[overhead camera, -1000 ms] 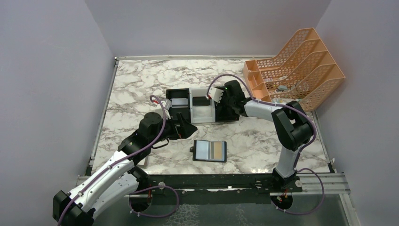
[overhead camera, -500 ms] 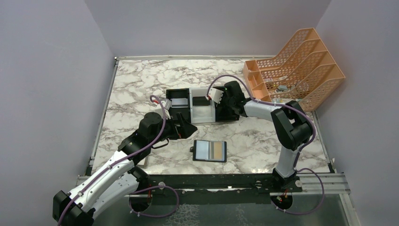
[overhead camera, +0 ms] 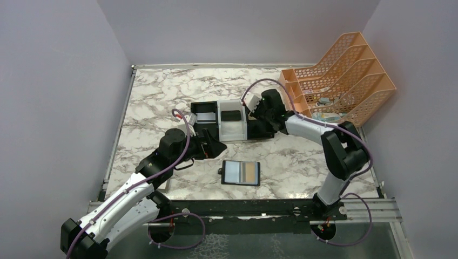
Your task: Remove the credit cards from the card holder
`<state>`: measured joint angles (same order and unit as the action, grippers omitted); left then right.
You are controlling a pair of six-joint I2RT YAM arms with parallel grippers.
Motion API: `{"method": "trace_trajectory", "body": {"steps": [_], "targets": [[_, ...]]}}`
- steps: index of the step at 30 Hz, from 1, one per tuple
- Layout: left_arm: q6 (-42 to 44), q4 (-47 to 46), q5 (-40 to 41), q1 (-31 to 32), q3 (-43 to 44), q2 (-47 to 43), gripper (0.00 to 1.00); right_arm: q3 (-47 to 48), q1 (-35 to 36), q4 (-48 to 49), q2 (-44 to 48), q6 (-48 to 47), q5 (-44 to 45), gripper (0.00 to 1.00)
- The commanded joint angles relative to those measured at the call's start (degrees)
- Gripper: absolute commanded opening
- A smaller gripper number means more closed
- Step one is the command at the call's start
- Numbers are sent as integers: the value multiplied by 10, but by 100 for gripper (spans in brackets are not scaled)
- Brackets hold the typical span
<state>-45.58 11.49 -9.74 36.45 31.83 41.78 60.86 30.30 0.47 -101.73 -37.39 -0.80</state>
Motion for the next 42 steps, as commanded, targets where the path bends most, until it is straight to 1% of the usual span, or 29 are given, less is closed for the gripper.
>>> {"method": "trace_trajectory", "body": {"steps": [1,3,6,8,11,12,13,14,15,18,23,29,32,34,36,39,40,42], "targets": [[-13,-39,-17,-2,-9,-4,99,-39,0,76,103,161,-19,33],[-19,-46,-15,-2,-15,-4,99,-81,0,113,156,227,-38,33],[-21,-48,-11,-2,-19,-5,99,-124,0,134,230,345,-48,39],[-19,-46,-5,-2,-20,-5,99,-145,0,125,268,405,-63,44],[-17,-47,3,-2,-20,-6,99,-170,0,91,313,517,-65,68],[-18,-49,5,-2,-21,-6,99,-178,0,75,323,544,-61,79],[-20,-53,7,-2,-22,-6,99,-183,0,60,330,562,-64,87],[-23,-56,7,-2,-22,-7,99,-188,0,43,338,575,-75,91],[-26,-58,8,-2,-20,-7,99,-192,0,27,345,584,-88,92],[-36,-66,21,-2,-26,-19,99,-215,0,12,368,611,-132,94],[-43,-75,52,-2,-38,-41,99,-235,0,-33,394,642,-159,95],[-26,-18,83,-2,-11,-48,99,-232,0,-81,416,648,-197,95],[-9,14,107,-2,16,-40,99,-233,0,-98,428,656,-195,93],[1,22,101,-2,30,-24,97,-234,0,-110,435,673,-186,93],[-6,4,89,-2,34,-5,95,-235,0,-124,442,681,-185,91],[-9,-73,22,-2,4,33,90,-249,0,-126,450,680,-190,87],[-8,-94,6,-2,-9,43,88,-255,0,-129,453,681,-189,85],[-14,-129,1,-1,-33,59,84,-265,0,-139,453,692,-183,79]]}}
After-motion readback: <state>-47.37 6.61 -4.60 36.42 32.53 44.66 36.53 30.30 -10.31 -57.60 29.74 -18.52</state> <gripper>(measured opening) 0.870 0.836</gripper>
